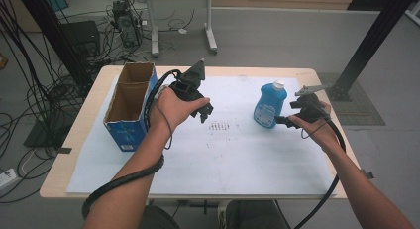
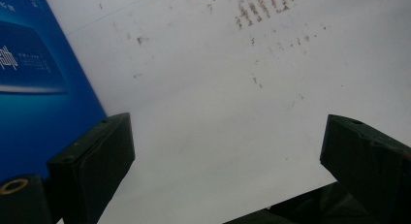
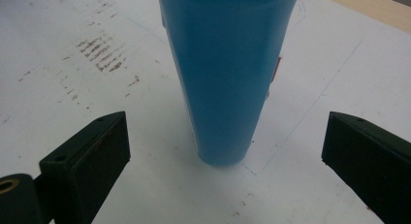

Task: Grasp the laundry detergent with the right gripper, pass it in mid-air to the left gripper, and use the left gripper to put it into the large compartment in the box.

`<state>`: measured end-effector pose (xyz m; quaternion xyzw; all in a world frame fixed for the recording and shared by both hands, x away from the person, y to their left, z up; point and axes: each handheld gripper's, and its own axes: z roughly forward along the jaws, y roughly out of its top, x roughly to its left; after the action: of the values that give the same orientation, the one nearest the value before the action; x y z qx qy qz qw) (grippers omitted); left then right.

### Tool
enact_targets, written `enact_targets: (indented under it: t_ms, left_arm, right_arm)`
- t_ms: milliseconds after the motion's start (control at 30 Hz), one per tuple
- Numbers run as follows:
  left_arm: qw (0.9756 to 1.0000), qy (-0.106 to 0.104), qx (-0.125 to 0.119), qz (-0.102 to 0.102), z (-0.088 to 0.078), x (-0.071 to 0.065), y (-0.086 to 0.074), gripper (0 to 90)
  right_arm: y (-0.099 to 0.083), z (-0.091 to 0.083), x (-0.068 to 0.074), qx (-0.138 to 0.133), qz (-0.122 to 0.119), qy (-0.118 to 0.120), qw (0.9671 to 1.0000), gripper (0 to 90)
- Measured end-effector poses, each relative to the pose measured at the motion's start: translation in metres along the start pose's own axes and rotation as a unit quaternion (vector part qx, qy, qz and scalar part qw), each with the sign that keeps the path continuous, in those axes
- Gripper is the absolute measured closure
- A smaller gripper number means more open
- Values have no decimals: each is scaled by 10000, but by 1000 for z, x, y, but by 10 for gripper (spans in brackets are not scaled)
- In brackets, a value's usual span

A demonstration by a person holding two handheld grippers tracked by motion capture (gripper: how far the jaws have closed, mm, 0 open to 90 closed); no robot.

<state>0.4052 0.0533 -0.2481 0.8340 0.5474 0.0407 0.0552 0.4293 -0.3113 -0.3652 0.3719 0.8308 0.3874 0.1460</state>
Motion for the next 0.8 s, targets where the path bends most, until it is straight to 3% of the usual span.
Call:
enact_targets:
  t_ms: [800]
  left_arm:
    - [10000, -9, 20, 28, 4, -2, 4, 58]
  right_arm:
    - [-5, 26, 5, -470, 48, 37, 9989, 22]
